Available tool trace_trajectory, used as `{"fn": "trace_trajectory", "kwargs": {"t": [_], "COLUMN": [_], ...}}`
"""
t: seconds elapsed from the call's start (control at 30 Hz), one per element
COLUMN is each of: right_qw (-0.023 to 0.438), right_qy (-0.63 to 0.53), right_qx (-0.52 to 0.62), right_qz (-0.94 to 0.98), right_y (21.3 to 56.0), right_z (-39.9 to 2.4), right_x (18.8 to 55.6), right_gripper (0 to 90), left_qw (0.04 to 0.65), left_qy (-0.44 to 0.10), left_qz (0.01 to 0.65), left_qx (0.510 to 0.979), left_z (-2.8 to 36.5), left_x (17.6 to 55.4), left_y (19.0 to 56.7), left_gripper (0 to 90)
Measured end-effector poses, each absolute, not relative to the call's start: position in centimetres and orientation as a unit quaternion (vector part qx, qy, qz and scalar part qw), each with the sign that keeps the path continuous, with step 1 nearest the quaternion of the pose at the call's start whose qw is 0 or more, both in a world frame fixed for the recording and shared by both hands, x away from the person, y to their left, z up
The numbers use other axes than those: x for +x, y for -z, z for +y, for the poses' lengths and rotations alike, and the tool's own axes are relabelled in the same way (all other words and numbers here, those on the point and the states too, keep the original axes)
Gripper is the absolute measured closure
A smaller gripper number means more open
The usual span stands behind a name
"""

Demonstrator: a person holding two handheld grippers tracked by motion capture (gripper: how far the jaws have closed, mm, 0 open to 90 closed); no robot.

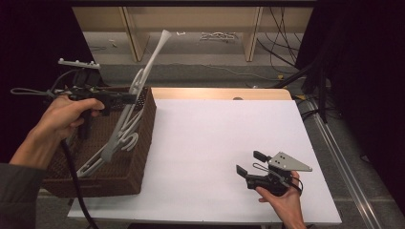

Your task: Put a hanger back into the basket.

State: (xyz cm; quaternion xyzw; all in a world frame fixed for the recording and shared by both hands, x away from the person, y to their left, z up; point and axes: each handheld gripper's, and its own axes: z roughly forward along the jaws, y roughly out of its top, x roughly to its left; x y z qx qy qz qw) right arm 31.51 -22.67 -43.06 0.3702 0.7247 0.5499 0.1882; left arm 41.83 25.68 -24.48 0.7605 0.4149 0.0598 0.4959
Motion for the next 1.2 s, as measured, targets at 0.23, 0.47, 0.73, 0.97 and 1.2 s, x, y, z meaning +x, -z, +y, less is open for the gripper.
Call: {"fn": "trace_trajectory", "kwargs": {"t": [0.23, 0.47, 0.73, 0.97, 1.2], "right_qw": [0.192, 0.187, 0.19, 0.189, 0.186], "right_qy": [-0.539, -0.549, -0.54, -0.539, -0.545], "right_qx": [0.372, 0.369, 0.371, 0.372, 0.372], "right_qz": [0.731, 0.726, 0.731, 0.732, 0.728], "right_y": [43.0, 43.2, 43.1, 43.1, 43.2], "right_z": [-22.7, -22.6, -22.6, -22.6, -22.6], "right_x": [31.4, 31.6, 31.5, 31.5, 31.5], "right_gripper": [18.6, 18.6, 18.6, 18.6, 18.6], "left_qw": [0.486, 0.48, 0.46, 0.445, 0.423], "left_qy": [-0.062, -0.067, -0.08, -0.08, -0.082], "left_qz": [0.436, 0.448, 0.447, 0.448, 0.447], "left_qx": [0.755, 0.751, 0.763, 0.772, 0.784], "left_z": [29.1, 31.9, 33.7, 34.5, 35.3], "left_x": [41.7, 41.5, 41.1, 41.0, 40.5], "left_y": [26.8, 28.7, 30.0, 31.3, 32.9], "left_gripper": [83.0, 83.0, 83.0, 83.0, 82.9]}}
